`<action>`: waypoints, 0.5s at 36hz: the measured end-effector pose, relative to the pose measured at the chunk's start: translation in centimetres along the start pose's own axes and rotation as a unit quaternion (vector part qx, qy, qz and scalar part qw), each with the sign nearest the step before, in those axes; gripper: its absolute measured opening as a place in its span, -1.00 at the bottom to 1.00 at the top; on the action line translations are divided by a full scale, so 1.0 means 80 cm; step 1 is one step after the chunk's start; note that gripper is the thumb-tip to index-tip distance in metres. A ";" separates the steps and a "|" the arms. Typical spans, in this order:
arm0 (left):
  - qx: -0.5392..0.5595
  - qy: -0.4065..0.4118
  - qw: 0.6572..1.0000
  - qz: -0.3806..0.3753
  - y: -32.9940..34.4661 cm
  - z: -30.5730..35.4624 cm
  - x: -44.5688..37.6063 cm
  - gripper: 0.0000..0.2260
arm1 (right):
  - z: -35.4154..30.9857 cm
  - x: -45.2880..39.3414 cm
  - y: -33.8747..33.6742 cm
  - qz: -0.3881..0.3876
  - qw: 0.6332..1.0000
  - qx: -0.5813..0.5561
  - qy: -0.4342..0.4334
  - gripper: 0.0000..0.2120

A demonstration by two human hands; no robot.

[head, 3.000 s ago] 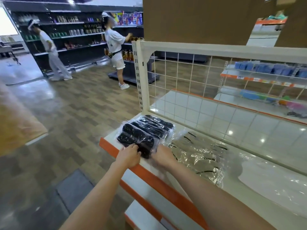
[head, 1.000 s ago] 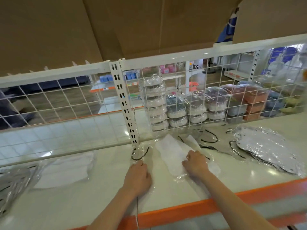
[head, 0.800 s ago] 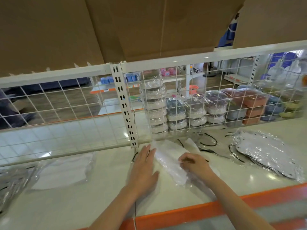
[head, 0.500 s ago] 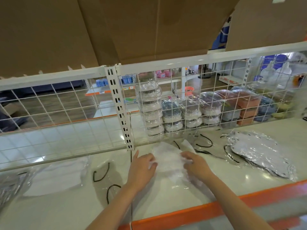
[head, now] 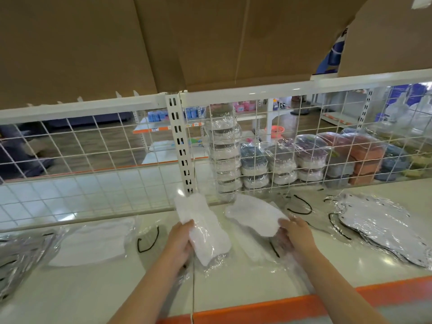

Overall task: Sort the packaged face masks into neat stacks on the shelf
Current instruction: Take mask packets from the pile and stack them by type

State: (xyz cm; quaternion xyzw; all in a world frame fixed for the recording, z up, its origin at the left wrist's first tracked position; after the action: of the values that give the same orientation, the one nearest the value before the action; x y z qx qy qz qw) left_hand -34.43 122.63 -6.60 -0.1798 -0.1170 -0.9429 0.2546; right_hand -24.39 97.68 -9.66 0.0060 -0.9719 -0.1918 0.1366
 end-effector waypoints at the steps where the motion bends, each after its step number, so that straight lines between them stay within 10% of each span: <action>1: -0.002 -0.004 1.000 -0.005 0.000 -0.001 0.002 -0.74 | -0.002 0.006 0.008 -0.021 0.995 -0.093 0.019 -0.82; 5: -0.022 -0.021 0.999 -0.022 0.000 -0.008 0.003 -0.75 | -0.009 0.022 0.032 -0.110 0.964 -0.226 0.083 -0.85; 12: -0.091 -0.066 0.986 -0.126 0.005 -0.018 0.007 -0.70 | -0.002 0.030 0.044 -0.263 0.924 0.274 0.044 -0.81; 18: -0.350 -0.008 0.899 -0.262 0.025 -0.041 0.022 -0.58 | 0.010 0.025 0.062 -0.229 0.918 0.321 -0.035 -0.81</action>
State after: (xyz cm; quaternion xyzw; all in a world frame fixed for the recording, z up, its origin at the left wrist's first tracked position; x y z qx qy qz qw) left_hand -35.73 119.18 -8.59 -0.2280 0.1760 -0.9541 -0.0822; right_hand -26.37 102.41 -8.00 0.2653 -0.9574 0.1047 0.0458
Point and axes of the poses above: each hand's wrist, its own x-axis away from the middle knuckle, its own y-axis out of the palm, z = x × y, the point moved 4 cm from there along -x, towards the middle knuckle, and after that the axes turned 12 degrees about -x, right-handed, at the moved point
